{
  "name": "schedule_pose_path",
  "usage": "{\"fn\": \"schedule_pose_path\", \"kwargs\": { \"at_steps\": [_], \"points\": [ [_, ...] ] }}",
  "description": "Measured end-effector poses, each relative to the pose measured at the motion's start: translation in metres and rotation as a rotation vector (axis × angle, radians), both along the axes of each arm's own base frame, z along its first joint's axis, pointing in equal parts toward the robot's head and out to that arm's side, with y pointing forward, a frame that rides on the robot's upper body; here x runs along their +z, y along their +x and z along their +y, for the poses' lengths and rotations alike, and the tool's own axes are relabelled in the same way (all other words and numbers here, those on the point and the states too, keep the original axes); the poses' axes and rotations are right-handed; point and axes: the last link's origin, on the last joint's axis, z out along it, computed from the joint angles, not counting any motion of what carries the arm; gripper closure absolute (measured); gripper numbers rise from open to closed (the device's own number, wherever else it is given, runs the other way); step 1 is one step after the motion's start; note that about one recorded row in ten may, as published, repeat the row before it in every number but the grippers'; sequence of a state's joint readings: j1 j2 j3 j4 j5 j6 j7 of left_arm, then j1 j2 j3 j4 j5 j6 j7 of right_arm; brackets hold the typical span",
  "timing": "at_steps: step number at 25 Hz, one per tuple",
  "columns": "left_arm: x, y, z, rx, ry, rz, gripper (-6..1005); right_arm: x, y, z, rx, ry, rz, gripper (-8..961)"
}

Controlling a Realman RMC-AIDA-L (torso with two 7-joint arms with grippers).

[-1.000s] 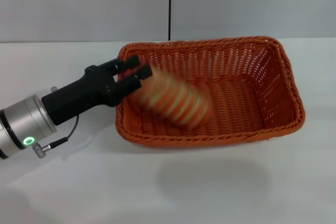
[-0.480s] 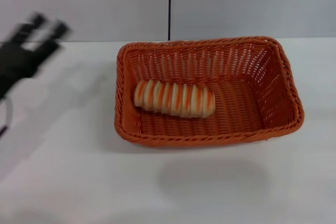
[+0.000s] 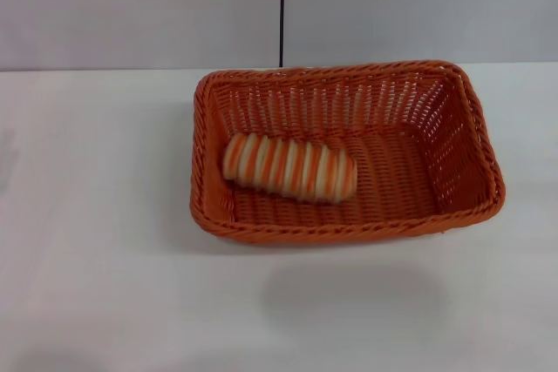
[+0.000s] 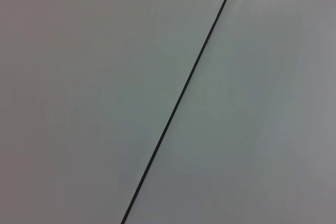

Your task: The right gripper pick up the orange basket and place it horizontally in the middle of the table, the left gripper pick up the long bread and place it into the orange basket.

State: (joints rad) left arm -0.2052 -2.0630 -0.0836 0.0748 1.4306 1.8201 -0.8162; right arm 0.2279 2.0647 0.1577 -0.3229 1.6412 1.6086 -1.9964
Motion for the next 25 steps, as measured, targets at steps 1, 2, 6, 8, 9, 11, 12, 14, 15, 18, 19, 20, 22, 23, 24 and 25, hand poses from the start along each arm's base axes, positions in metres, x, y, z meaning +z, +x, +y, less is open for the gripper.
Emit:
{"fn": "schedule_pose_path", "kwargs": {
  "at_steps": [1,2,6,8,9,11,12,14,15,18,19,20,22,23,24,25],
  "points": [
    [0.0000,-0.0003,-0.0004,0.000,-0.001,-0.003,177,0.0000,0.0000,0.0000,0.000,0.000,0.000,473],
    [0.0001,-0.0004,-0.0006,0.000,-0.002,-0.005,189,-0.0001,-0.0001,0.0002,0.000,0.001,-0.001,474],
    [-0.0007,-0.0020,-0.0015,0.014,0.004,-0.013,236,-0.0009,0.0003,-0.0002,-0.003,0.005,0.006,474],
    [-0.0006,-0.0029,-0.0015,0.023,0.010,-0.018,260,-0.0004,0.0014,-0.0016,-0.010,0.014,0.011,473],
    [-0.0006,-0.0029,-0.0015,0.023,0.010,-0.018,293,-0.0004,0.0014,-0.0016,-0.010,0.014,0.011,473],
    [-0.0002,-0.0033,-0.0014,0.026,0.015,-0.020,360,-0.0007,0.0027,-0.0041,-0.019,0.023,0.017,472],
    [-0.0002,-0.0033,-0.0014,0.026,0.015,-0.020,393,-0.0007,0.0027,-0.0041,-0.019,0.023,0.017,472],
    [-0.0001,-0.0031,-0.0015,0.026,0.016,-0.020,460,-0.0013,0.0028,-0.0046,-0.020,0.023,0.018,472],
    [-0.0002,-0.0026,-0.0017,0.023,0.017,-0.020,493,-0.0017,0.0027,-0.0045,-0.020,0.023,0.018,472],
    [-0.0005,-0.0024,-0.0017,0.021,0.015,-0.020,792,-0.0018,0.0023,-0.0038,-0.018,0.023,0.018,472],
    [-0.0005,-0.0024,-0.0017,0.021,0.015,-0.020,820,-0.0018,0.0020,-0.0034,-0.017,0.023,0.018,472],
    [-0.0012,-0.0021,-0.0017,0.019,0.010,-0.018,848,-0.0016,0.0015,-0.0022,-0.015,0.023,0.018,472],
    [-0.0014,-0.0023,-0.0015,0.020,0.008,-0.018,903,-0.0014,0.0014,-0.0017,-0.014,0.023,0.018,472],
    [-0.0016,-0.0024,-0.0015,0.021,0.007,-0.018,931,-0.0014,0.0012,-0.0011,-0.014,0.023,0.018,472],
    [-0.0016,-0.0024,-0.0015,0.021,0.007,-0.018,939,-0.0009,0.0009,-0.0001,-0.013,0.027,0.019,472],
    [-0.0016,-0.0024,-0.0015,0.021,0.007,-0.018,947,-0.0004,0.0009,0.0002,-0.014,0.030,0.019,472]
  ]
}}
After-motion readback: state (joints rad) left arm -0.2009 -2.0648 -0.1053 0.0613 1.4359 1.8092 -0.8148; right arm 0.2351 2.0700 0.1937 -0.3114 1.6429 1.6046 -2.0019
